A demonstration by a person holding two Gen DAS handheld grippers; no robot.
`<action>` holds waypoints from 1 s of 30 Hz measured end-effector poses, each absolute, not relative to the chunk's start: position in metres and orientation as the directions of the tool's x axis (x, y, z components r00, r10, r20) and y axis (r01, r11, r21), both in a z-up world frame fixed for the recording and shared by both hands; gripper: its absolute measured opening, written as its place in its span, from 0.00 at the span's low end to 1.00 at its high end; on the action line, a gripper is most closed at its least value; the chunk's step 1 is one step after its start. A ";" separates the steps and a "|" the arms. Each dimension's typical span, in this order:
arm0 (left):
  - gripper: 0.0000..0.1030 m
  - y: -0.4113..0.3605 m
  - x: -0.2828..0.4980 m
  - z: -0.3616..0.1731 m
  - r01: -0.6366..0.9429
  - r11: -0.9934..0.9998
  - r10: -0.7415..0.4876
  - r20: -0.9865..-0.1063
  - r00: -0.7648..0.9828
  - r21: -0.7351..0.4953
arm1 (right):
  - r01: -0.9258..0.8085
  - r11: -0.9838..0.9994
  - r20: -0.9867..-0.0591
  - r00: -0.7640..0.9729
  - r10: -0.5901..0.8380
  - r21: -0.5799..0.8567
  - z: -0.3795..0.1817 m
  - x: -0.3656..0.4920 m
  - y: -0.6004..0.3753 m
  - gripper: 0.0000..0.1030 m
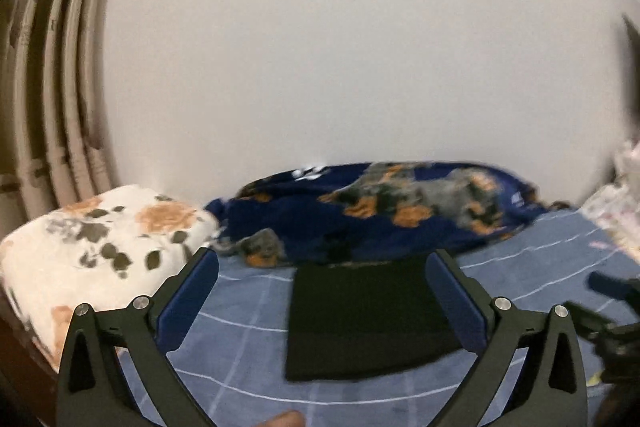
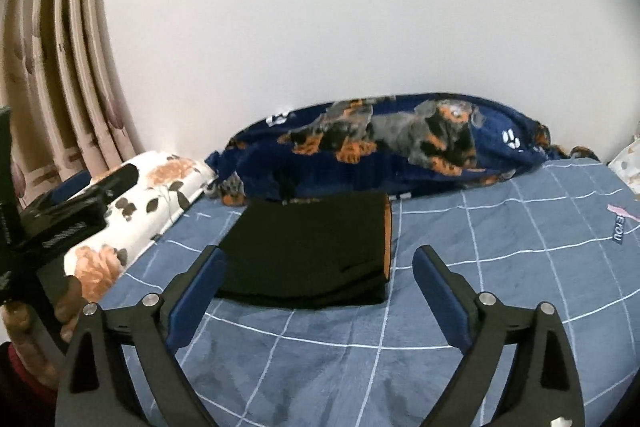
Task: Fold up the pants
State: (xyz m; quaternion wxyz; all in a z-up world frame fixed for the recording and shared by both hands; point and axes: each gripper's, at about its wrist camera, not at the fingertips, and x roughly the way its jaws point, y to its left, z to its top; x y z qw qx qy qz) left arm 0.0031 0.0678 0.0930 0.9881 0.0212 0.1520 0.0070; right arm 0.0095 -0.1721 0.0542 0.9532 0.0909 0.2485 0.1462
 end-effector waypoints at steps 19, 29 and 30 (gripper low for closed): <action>1.00 0.052 -0.026 0.107 0.047 0.998 -0.031 -0.319 0.947 0.041 | -0.212 0.951 -0.438 0.850 0.293 0.223 0.065 -0.011 -0.174 0.94; 1.00 0.058 -0.021 0.101 0.041 0.999 -0.031 -0.345 0.938 0.020 | -0.207 0.952 -0.465 0.835 0.293 0.227 0.060 -0.010 -0.172 0.95; 1.00 0.058 -0.020 0.101 0.042 0.999 -0.034 -0.350 0.936 0.016 | -0.208 0.951 -0.467 0.833 0.295 0.229 0.060 -0.010 -0.171 0.95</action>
